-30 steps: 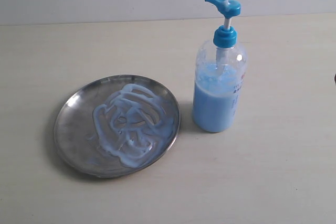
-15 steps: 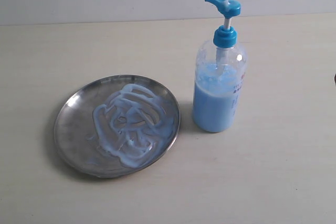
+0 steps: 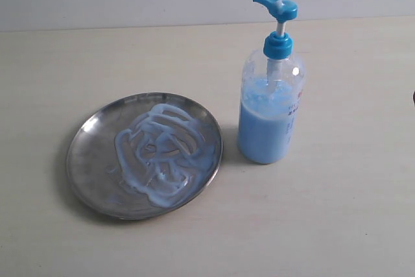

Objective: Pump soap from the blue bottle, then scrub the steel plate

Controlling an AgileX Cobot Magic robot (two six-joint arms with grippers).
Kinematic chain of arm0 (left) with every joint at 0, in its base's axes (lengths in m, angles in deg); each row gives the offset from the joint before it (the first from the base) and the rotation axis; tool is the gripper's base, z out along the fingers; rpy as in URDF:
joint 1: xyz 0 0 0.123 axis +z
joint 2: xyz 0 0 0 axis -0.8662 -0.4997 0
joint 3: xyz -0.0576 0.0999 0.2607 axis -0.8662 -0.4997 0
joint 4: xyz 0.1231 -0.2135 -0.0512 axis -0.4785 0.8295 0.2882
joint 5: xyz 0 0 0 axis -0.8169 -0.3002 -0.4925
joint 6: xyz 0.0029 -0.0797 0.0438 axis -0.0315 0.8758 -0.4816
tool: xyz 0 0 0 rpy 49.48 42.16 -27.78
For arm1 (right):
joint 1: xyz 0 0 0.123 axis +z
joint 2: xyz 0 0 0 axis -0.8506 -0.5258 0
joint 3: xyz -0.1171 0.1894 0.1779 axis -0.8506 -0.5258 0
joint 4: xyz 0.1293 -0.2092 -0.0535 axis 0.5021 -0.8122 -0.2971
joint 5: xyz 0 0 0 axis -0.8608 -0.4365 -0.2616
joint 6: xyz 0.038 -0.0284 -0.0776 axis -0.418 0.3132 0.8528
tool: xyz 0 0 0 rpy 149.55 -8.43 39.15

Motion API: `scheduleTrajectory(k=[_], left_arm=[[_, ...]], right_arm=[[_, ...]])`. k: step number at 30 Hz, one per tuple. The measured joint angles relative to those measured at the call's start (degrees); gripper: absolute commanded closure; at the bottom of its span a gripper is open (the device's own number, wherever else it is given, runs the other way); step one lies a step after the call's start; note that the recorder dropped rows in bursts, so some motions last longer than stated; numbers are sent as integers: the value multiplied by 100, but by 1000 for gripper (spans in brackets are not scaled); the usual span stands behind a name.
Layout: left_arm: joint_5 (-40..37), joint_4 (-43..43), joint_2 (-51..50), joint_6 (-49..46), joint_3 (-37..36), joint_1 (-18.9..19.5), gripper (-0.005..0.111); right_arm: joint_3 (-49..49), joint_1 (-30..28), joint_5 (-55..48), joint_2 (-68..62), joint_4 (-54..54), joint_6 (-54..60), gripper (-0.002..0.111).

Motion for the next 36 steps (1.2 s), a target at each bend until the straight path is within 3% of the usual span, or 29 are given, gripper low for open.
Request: scheduleTrajectory(k=[11, 16, 19, 24, 31, 36], left_arm=[[1545, -588, 627, 150, -1088, 46, 107], [2114, -654, 1027, 201, -1663, 475, 107], [2406, -664, 1390, 243, -2185, 998, 107], [2629, -664, 1824, 254, -2787, 1525, 107], [2717, -1100, 2382, 902, -3512, 1976, 107], [2725, -1721, 2499, 1578, -4005, 2003, 107]], right_arm=[[0, 0, 0, 0, 0, 0, 108], [0, 0, 0, 0, 0, 0, 108], [0, 0, 0, 0, 0, 0, 108], [0, 0, 0, 0, 0, 0, 108], [0, 0, 0, 0, 0, 0, 108], [0, 0, 0, 0, 0, 0, 108]])
